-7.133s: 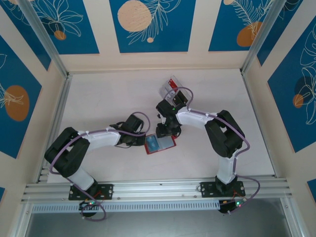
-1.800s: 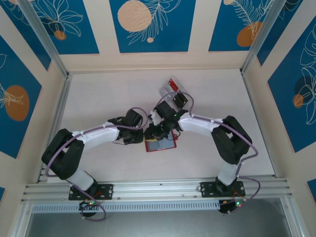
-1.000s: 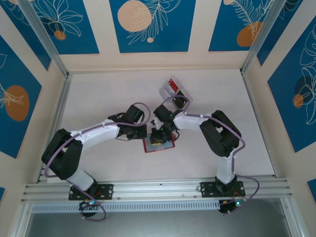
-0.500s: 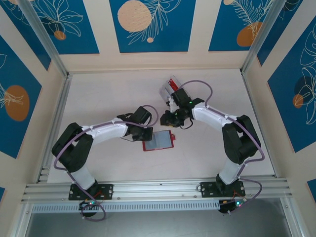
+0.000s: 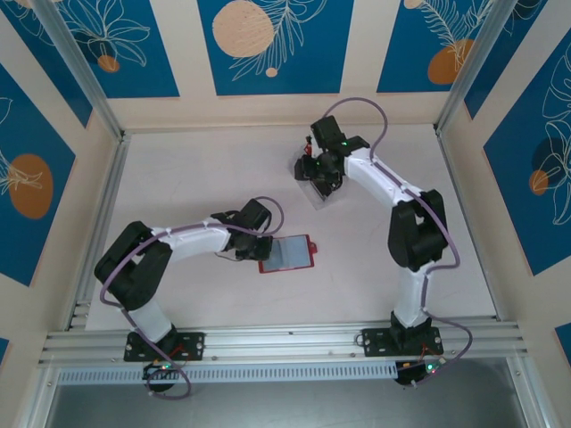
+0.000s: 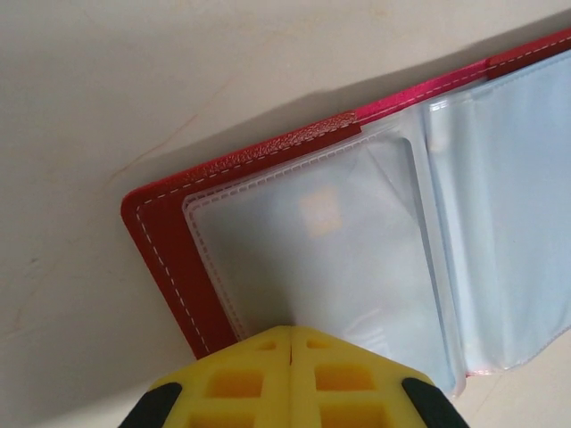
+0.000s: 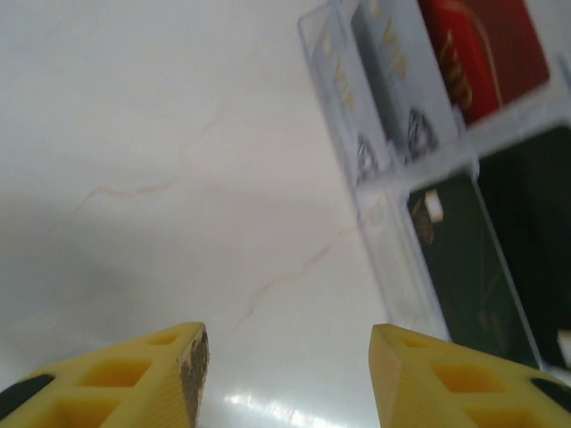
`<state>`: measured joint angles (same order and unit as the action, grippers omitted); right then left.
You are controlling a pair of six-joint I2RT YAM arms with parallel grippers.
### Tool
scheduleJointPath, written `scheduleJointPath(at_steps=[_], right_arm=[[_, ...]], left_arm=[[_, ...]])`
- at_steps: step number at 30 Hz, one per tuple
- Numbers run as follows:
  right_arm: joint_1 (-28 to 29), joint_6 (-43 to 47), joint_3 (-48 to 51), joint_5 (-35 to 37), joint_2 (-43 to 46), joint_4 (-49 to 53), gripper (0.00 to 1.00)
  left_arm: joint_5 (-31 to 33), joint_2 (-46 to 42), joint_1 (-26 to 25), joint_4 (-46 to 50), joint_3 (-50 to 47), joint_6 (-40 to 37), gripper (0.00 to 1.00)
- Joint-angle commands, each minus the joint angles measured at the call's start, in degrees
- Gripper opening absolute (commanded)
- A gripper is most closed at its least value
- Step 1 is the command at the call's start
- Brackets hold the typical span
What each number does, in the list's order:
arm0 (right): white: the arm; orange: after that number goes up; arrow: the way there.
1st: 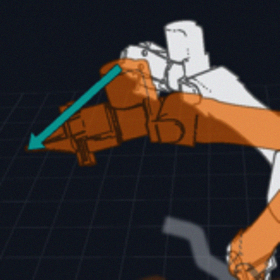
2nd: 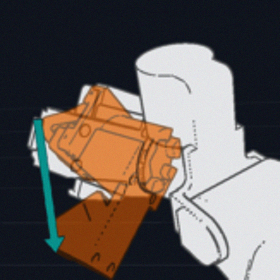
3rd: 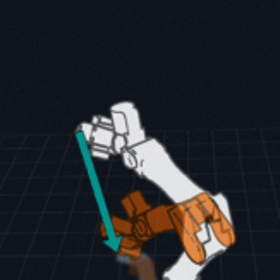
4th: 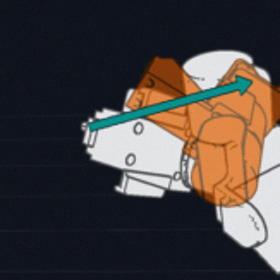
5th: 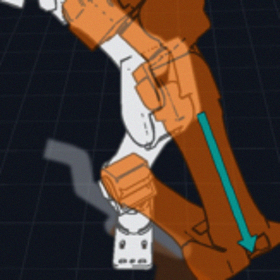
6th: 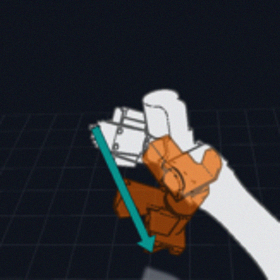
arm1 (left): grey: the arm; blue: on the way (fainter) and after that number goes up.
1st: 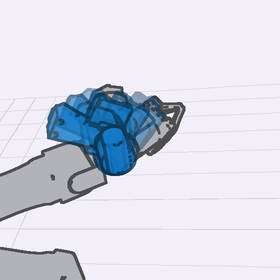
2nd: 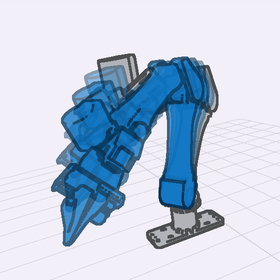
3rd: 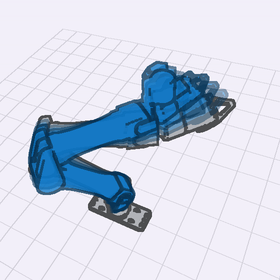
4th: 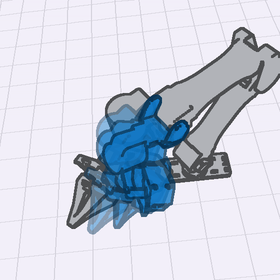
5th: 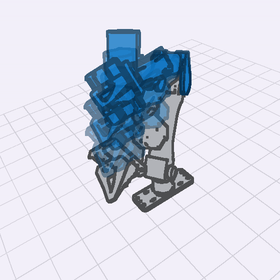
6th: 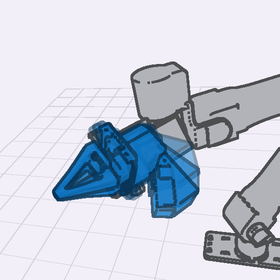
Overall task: Put the credit cards into the card holder
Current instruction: Flip over the card slot in the card holder.
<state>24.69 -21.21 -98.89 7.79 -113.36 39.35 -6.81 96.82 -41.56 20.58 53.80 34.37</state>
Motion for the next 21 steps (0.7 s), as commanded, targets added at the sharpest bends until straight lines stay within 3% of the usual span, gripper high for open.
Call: scheduleJointPath(at_steps=[1,14,21], right_arm=[[0.36,4.27,-5.71,5.12,-4.88,2.09,0.52],[0.84,9.92,-25.55,8.02,-20.89,4.78,0.43],[0.89,11.15,-28.29,8.52,-24.66,5.47,0.40]], left_arm=[[1.27,0.83,-0.45,0.43,-2.43,0.32,0.05],[0.66,0.92,-0.97,-0.77,-3.61,1.01,0.04],[0.66,0.53,-1.01,-0.89,-4.02,1.36,0.04]])
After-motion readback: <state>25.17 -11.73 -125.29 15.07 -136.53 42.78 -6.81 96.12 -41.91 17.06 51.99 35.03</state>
